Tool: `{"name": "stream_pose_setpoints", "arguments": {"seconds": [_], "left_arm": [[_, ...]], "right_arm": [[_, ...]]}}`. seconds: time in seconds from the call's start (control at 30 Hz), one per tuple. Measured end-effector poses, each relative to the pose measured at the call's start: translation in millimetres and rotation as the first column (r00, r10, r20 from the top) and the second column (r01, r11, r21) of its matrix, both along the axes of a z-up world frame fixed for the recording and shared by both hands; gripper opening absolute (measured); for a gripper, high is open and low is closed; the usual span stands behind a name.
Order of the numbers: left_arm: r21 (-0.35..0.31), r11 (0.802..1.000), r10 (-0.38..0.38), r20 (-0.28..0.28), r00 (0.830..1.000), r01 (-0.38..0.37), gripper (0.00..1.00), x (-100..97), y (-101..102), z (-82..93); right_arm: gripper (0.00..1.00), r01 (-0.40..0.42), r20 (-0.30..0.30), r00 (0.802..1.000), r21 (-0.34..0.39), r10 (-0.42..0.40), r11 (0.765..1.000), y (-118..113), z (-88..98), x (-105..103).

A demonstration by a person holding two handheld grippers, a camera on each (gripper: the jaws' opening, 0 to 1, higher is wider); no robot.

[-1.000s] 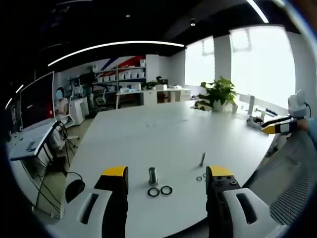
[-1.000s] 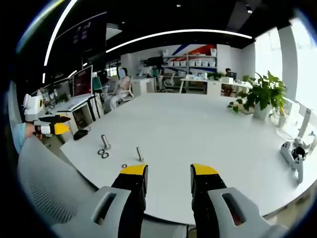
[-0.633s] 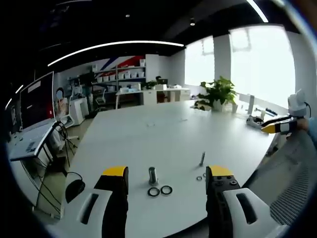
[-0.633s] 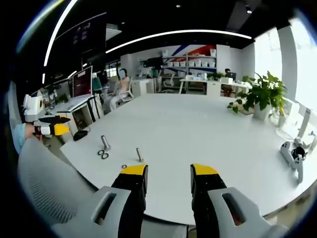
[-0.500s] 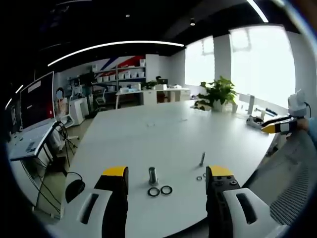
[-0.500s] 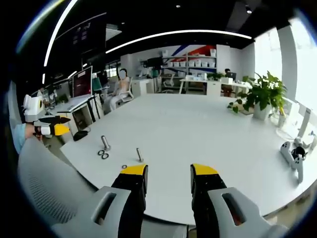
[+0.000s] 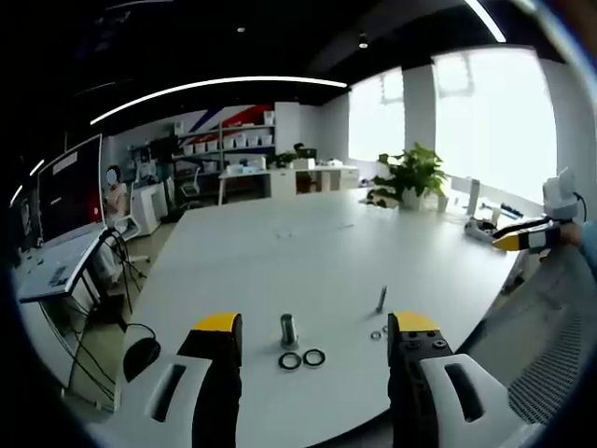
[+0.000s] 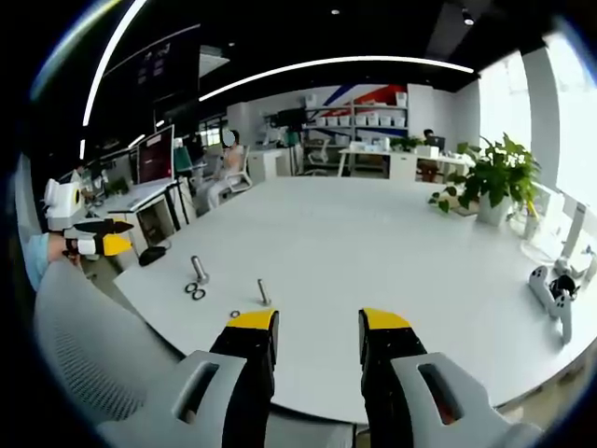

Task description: Place the washer onto the threaded stud by aligning its center hole with the stud, sliding it down to the base, and recovering from edge contact or off-axis alignment until the washer reaches the visible bottom stop.

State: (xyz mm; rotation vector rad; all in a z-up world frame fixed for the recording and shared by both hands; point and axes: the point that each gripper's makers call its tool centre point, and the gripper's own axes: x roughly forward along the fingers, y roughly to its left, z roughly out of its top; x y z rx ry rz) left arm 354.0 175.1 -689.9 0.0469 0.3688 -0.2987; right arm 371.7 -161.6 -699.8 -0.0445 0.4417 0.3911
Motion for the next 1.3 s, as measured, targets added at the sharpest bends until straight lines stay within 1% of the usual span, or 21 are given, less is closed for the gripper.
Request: {"name": "stream_pose_setpoints", "arguments": {"seconds": [0.3, 0.37, 0.43, 0.53, 0.57, 0.6, 0.63, 0.67, 0.73, 0.77, 0.8, 0.83, 0.87, 0.93, 0.97, 1.0, 1.07, 1.23, 1.3], "left_arm": [[0.001, 1.0, -0.007, -0.005, 1.0, 0.007, 0.6, -0.3, -1, -1.0], [-0.001, 1.0, -0.008, -0.005, 1.0, 0.008, 0.6, -0.3, -1, -1.0], [-0.001, 1.0, -0.008, -0.005, 1.0, 0.008, 0.6, -0.3, -1, -0.9], [-0.001, 1.0, -0.01, -0.003, 1.0, 0.01, 0.6, -0.4, -1, -0.7], [-0.001, 1.0, -0.01, -0.004, 1.0, 0.01, 0.6, -0.4, -1, -0.7], [-0.001, 1.0, -0.009, -0.006, 1.0, 0.009, 0.6, -0.5, 0, -1.1], [-0.001, 1.0, -0.009, -0.006, 1.0, 0.009, 0.6, -0.5, 0, -1.2], [-0.001, 1.0, -0.01, -0.006, 1.0, 0.01, 0.6, -0.5, 0, -1.2], [0.0, 1.0, -0.01, -0.007, 1.0, 0.01, 0.6, -0.4, 0, -1.4], [-0.001, 1.0, -0.009, -0.007, 1.0, 0.009, 0.6, -0.3, 0, -1.4], [-0.003, 1.0, -0.007, -0.007, 1.0, 0.007, 0.6, 0.0, 2, -2.1], [-0.004, 1.0, -0.005, -0.006, 1.0, 0.005, 0.6, 0.3, 3, -2.3], [-0.005, 1.0, -0.004, -0.005, 1.0, 0.004, 0.6, 0.5, 3, -2.3], [-0.009, 1.0, 0.001, -0.004, 1.0, -0.001, 0.61, 1.0, 3, -2.2], [-0.011, 1.0, 0.002, -0.004, 1.0, -0.002, 0.61, 1.1, 3, -2.1], [-0.013, 1.0, 0.003, -0.004, 1.0, -0.003, 0.61, 1.0, 3, -2.0], [-0.012, 1.0, 0.004, -0.002, 1.0, -0.004, 0.61, 1.1, 3, -1.6], [-0.014, 1.0, 0.002, -0.001, 1.0, -0.002, 0.61, 1.1, 3, -1.0], [-0.014, 1.0, 0.001, 0.001, 1.0, -0.001, 0.61, 1.0, 4, -0.4]], "right_arm": [[0.36, -0.007, -0.007, 1.0, -0.004, 0.007, 1.0, 1, -1.1, 0], [0.36, -0.011, -0.02, 1.0, -0.009, 0.011, 1.0, 2, -3.2, -1], [0.35, -0.024, -0.052, 0.998, -0.033, 0.022, 0.999, 3, -8.7, -3], [0.34, -0.019, -0.025, 1.0, -0.043, 0.018, 0.999, 2, -4.5, -2], [0.34, -0.032, -0.039, 0.999, -0.045, 0.03, 0.998, 3, -6.5, -3], [0.34, -0.06, -0.082, 0.995, -0.066, 0.055, 0.996, 6, -13.0, -7], [0.34, -0.079, -0.094, 0.993, -0.081, 0.071, 0.994, 7, -15.0, -8], [0.34, -0.1, -0.09, 0.992, -0.085, 0.092, 0.991, 11, -14.5, -8], [0.35, -0.128, -0.092, 0.988, -0.075, 0.121, 0.989, 15, -14.1, -9], [0.35, -0.146, -0.102, 0.985, -0.065, 0.139, 0.987, 17, -14.8, -10], [0.35, -0.176, -0.13, 0.977, -0.056, 0.168, 0.983, 20, -18.3, -12], [0.34, -0.204, -0.144, 0.971, -0.068, 0.192, 0.977, 21, -20.5, -13], [0.34, -0.208, -0.142, 0.97, -0.078, 0.196, 0.975, 21, -20.3, -12], [0.34, -0.214, -0.122, 0.971, -0.069, 0.205, 0.974, 23, -15.5, -9], [0.34, -0.23, -0.129, 0.967, -0.065, 0.22, 0.971, 25, -14.8, -8], [0.34, -0.244, -0.139, 0.963, -0.075, 0.232, 0.967, 26, -15.8, -7], [0.34, -0.28, -0.159, 0.952, -0.119, 0.26, 0.953, 24, -17.3, -2], [0.35, -0.332, -0.161, 0.937, -0.121, 0.311, 0.936, 34, -6.7, 14], [0.35, -0.362, -0.163, 0.926, -0.126, 0.341, 0.923, 41, -3.1, 18]]}}
